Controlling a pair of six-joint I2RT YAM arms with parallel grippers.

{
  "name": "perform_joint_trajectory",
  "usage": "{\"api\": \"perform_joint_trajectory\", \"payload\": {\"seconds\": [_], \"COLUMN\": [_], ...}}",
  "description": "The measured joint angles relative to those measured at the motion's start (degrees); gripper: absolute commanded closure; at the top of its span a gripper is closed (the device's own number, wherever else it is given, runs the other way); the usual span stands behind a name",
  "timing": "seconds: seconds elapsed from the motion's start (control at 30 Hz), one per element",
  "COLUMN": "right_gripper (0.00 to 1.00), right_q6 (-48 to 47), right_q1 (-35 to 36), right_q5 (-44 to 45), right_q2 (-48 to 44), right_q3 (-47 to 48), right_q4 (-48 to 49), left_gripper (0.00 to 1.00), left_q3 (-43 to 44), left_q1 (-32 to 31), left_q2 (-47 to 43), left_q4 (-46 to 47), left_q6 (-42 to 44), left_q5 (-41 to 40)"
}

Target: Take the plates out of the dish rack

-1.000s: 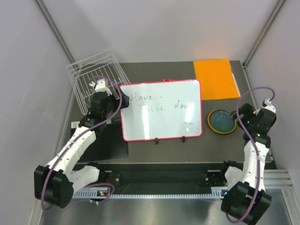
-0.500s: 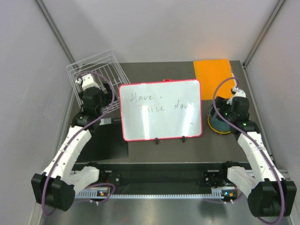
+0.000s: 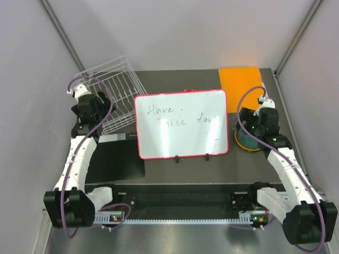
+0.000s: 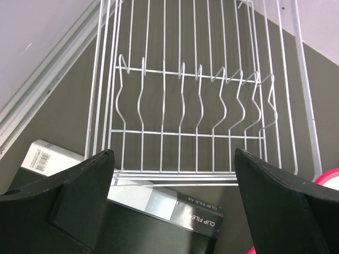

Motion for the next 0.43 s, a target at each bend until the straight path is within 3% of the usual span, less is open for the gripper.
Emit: {"api": "perform_joint_trajectory", "payload": {"seconds": [0.43], "right_gripper": [0.12], "right_q6": [-0.42], "right_q1": [0.74], "right_q5": [2.56], "right_q2": [1.99], "right_q3": [0.33], "right_q4": [1.25], "left_gripper": [0.01], "left_q3": [-1.11], "left_q1": [0.28], "left_q2": [-2.19], "left_q4": [1.11], "left_q6": [-0.92], "left_q5": [2.82]}}
